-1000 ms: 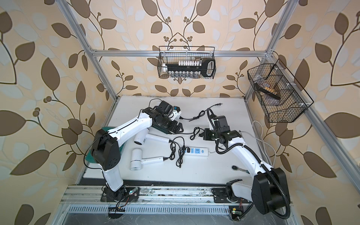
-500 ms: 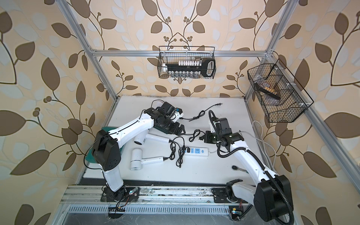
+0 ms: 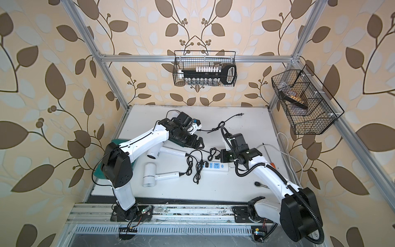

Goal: Charge the blow dryers
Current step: Insert the plug into the socket.

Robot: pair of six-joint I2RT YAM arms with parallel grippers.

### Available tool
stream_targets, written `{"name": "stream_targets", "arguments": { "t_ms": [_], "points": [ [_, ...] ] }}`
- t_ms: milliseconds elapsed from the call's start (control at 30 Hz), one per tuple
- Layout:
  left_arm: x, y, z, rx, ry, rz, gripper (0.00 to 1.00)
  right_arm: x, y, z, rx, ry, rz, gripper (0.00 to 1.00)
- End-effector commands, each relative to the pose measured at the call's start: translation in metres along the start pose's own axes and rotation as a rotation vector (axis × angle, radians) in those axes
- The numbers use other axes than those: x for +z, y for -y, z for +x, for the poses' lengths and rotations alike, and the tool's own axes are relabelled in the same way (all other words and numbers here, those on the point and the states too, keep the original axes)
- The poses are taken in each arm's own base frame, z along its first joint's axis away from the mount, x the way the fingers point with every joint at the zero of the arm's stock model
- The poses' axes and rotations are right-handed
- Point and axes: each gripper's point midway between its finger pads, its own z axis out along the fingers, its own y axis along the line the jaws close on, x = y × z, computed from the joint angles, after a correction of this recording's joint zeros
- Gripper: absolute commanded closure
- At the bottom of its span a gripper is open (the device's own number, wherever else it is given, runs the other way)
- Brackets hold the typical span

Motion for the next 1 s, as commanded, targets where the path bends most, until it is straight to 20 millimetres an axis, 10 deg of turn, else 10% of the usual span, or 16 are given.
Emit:
{"name": "stream_targets", "arguments": {
  "t_ms": [0, 333, 967],
  "points": [
    [-0.007, 0.01, -0.005, 0.013, 0.011, 0.01, 0.04, 0.004, -0.012, 0.0, -0.137, 0.056, 0.023, 1.0],
    [-0.005, 0.013, -0.004, 0.015, 0.007, 0.014, 0.04, 0.012, -0.012, 0.017, -0.097, 0.019, 0.071, 1.0],
    [-0.015, 0.014, -0.007, 0.052, 0.035, -0.008, 0.04, 0.0, -0.043, -0.022, -0.776, 0.027, 0.0, 1.0]
  ]
}}
